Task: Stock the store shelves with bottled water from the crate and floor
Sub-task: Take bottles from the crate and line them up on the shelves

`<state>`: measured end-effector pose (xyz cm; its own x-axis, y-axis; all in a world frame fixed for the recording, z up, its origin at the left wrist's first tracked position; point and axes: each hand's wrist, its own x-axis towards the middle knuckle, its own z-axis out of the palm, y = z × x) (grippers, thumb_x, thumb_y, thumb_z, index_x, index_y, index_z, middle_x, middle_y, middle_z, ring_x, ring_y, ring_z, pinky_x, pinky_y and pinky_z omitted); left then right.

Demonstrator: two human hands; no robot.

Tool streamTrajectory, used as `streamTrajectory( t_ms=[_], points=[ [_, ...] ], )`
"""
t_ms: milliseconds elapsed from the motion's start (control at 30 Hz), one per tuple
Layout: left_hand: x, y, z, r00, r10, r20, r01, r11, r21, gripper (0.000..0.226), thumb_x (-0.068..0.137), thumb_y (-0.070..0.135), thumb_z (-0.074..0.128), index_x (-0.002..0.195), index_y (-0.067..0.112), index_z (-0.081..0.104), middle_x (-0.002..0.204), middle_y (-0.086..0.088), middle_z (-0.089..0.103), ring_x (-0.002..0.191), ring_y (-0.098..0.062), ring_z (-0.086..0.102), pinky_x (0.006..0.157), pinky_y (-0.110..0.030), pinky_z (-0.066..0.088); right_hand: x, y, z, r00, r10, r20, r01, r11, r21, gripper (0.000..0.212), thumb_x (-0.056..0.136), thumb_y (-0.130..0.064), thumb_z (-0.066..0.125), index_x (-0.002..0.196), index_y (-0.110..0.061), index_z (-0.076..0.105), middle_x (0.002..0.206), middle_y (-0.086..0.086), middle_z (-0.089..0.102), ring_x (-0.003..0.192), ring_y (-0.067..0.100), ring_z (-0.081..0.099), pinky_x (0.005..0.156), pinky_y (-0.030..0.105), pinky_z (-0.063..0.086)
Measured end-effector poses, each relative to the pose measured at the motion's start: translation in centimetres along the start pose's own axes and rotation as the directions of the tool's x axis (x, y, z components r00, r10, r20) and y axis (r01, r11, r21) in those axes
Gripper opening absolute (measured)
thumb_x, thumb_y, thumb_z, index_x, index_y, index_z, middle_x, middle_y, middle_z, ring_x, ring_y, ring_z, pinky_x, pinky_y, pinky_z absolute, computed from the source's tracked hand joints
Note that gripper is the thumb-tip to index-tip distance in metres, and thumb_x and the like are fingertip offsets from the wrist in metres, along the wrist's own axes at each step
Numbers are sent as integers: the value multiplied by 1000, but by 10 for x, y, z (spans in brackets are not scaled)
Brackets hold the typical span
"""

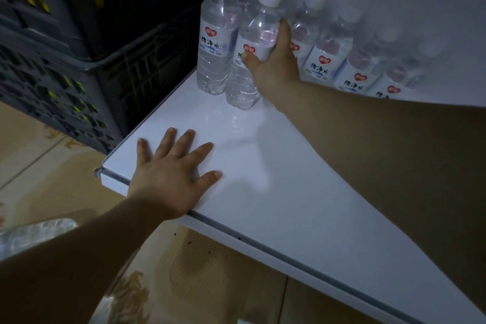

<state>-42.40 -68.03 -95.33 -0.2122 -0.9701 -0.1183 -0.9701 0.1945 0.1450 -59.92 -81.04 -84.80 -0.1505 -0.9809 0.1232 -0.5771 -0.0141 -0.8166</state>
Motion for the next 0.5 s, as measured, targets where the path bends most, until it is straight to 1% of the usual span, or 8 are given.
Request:
streamTrajectory(
  t_ms=[67, 133, 200, 300, 367, 400, 467, 500],
  points=[
    [1, -2, 0, 1000, -2, -11, 2, 1000, 5, 72, 82, 77, 4, 148, 48, -3, 160, 10, -11, 146, -18, -19, 114, -57, -13, -8, -9, -13, 997, 35, 63, -35, 999, -10, 88, 89, -28, 69, 154, -27, 9, 141, 0, 48, 120, 19, 52, 98, 29, 41],
    [1, -2, 2, 1000, -5, -15, 5, 1000, 3, 71, 83, 77, 6, 147, 50, -3, 160, 10, -10, 146, -18, -18, 114, -57, -13, -24, -15, -35, 992, 34, 118, -24, 996, -83, 82, 89, -32, 68, 152, -24, 15, 134, -3, 50, 112, 13, 51, 93, 23, 40],
    [2, -2, 3, 1000, -18, 8, 18, 1000, 3, 70, 84, 78, 7, 147, 50, -3, 160, 11, -11, 146, -16, -19, 114, -56, -15, -44, -14, -62, 985, 13, 170, 21, 980, -200, 80, 89, -39, 66, 152, -22, 20, 143, -3, 47, 121, 14, 49, 96, 20, 36],
    [3, 2, -4, 996, -43, 75, 43, 999, 0, 68, 86, 75, 14, 148, 50, -1, 160, 11, -13, 146, -15, -19, 114, -55, -14, -80, -4, -112, 980, 33, 196, 38, 936, -349, 78, 89, -49, 62, 152, -22, 24, 150, -2, 41, 133, 18, 43, 100, 22, 35],
    [0, 8, -15, 988, -80, 134, 78, 997, 21, 66, 89, 72, 20, 149, 48, 4, 161, 9, -10, 147, -19, -13, 115, -58, -6, -106, 0, -146, 975, 87, 205, 8, 906, -423, 80, 90, -52, 59, 154, -22, 21, 153, 0, 36, 136, 22, 39, 104, 26, 35],
    [-3, 15, -20, 982, -99, 160, 97, 995, 24, 66, 89, 71, 24, 148, 46, 9, 161, 7, -4, 148, -21, -7, 115, -60, 1, -119, 1, -162, 973, 114, 203, -9, 890, -456, 79, 91, -52, 58, 154, -22, 20, 154, 2, 35, 137, 23, 38, 104, 27, 34],
    [-19, 40, -30, 971, -130, 201, 136, 991, -17, 66, 88, 72, 32, 146, 42, 19, 159, 4, 10, 146, -24, 8, 112, -62, 12, -141, 4, -189, 970, 149, 194, -33, 866, -500, 77, 91, -52, 57, 153, -23, 22, 153, 3, 36, 137, 24, 38, 103, 27, 34],
    [-31, 56, -35, 966, -130, 223, 146, 988, -56, 68, 88, 71, 35, 147, 41, 19, 159, 5, 13, 146, -23, 10, 112, -61, 13, -152, 2, -201, 967, 169, 190, -49, 857, -513, 76, 91, -52, 57, 153, -23, 23, 153, 4, 36, 137, 24, 38, 104, 28, 35]
  ],
)
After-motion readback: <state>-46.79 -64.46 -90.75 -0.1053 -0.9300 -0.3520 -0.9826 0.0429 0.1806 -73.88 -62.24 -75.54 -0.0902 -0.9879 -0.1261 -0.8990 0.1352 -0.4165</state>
